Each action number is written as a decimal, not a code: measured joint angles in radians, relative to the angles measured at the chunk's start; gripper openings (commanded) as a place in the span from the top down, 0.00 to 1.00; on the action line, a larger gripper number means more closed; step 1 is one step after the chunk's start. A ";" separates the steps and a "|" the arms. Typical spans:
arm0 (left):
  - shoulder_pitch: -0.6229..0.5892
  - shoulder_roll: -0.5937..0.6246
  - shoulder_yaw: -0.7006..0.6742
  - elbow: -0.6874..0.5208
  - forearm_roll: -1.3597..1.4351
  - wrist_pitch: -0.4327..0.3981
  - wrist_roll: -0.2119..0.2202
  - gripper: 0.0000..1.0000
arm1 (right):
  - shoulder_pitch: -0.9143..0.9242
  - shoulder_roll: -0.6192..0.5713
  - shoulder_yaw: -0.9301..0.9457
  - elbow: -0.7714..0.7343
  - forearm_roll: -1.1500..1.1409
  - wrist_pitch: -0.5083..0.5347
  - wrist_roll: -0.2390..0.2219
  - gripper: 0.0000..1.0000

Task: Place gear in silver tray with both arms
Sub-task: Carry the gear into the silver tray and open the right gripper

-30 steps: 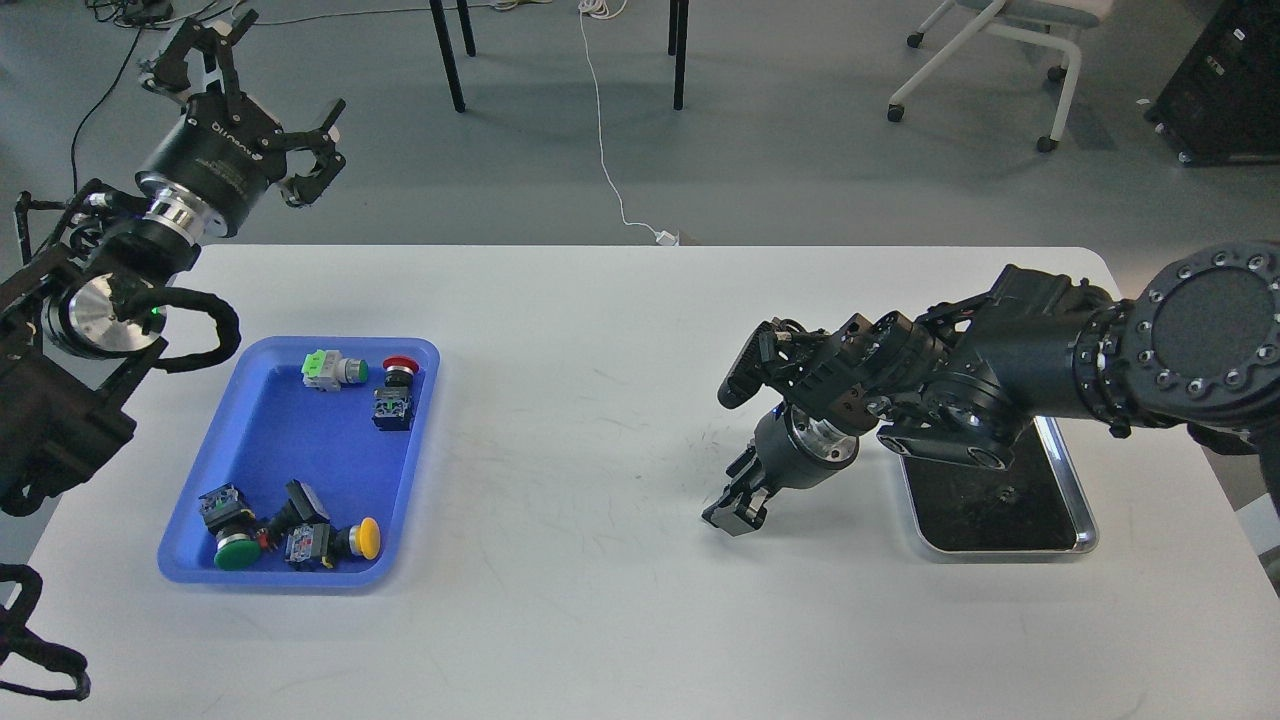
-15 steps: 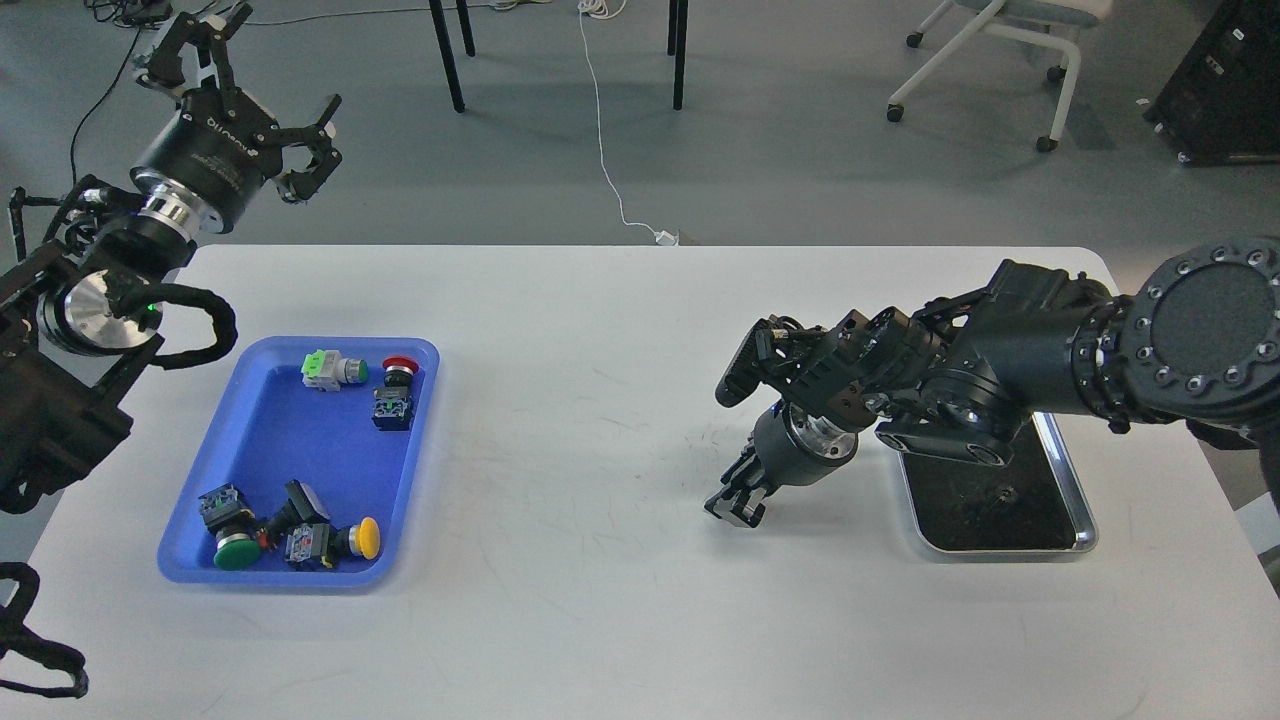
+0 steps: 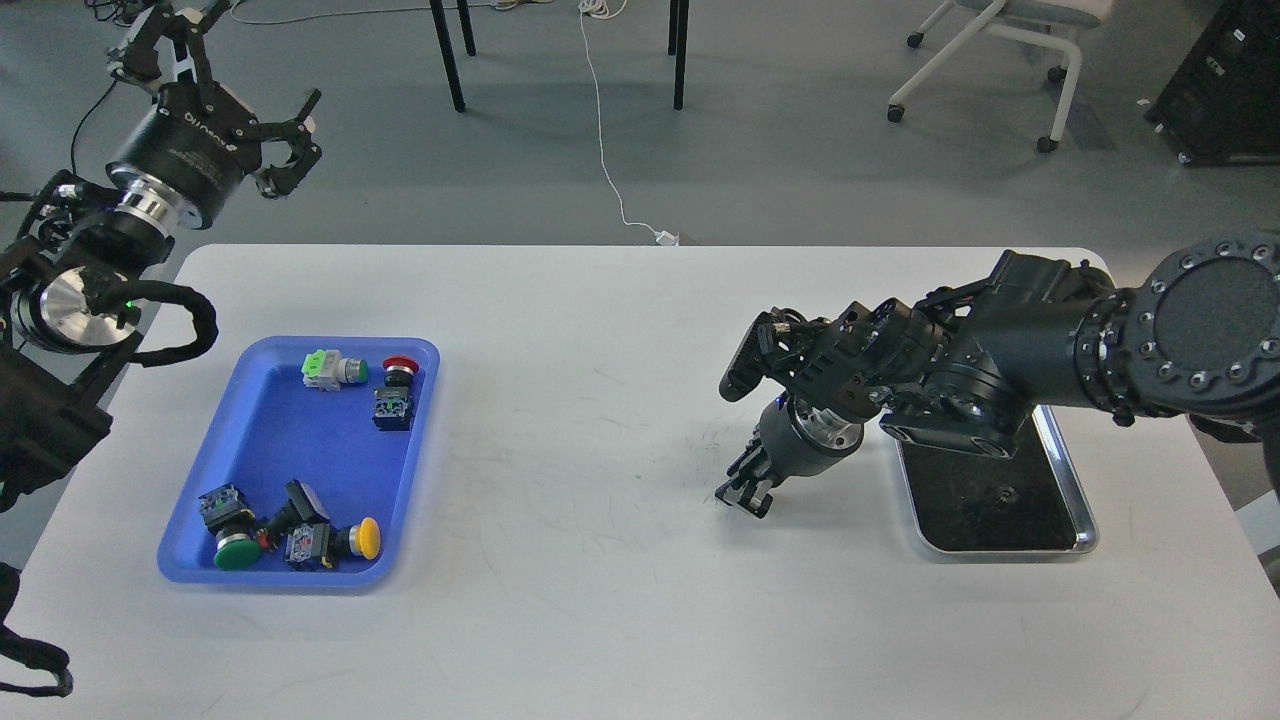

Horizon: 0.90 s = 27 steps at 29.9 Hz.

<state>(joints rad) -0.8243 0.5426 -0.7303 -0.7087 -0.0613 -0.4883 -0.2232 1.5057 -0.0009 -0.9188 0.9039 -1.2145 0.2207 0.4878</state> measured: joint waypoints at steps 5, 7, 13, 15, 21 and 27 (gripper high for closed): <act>0.000 0.002 0.000 0.000 0.000 0.004 -0.001 0.03 | 0.023 -0.036 -0.001 -0.009 0.001 0.000 0.001 0.78; 0.000 0.002 0.000 0.000 0.000 0.004 -0.001 0.03 | 0.036 -0.070 -0.002 -0.011 0.001 -0.001 0.001 0.77; 0.000 0.004 0.000 0.000 0.000 0.006 -0.001 0.03 | 0.053 -0.221 -0.003 -0.008 -0.091 -0.014 0.001 0.77; -0.001 0.001 0.000 0.000 0.000 0.007 0.000 0.03 | 0.046 -0.278 -0.003 -0.006 -0.136 -0.034 0.001 0.77; -0.001 -0.001 0.000 0.000 0.000 0.007 0.001 0.03 | 0.009 -0.404 -0.014 -0.010 -0.188 -0.069 0.001 0.77; 0.000 -0.003 0.002 0.000 0.001 0.004 0.006 0.03 | -0.016 -0.487 -0.017 -0.011 -0.194 -0.082 0.001 0.76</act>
<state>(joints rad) -0.8240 0.5400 -0.7284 -0.7087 -0.0606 -0.4843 -0.2174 1.4899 -0.4882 -0.9359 0.8925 -1.4082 0.1387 0.4887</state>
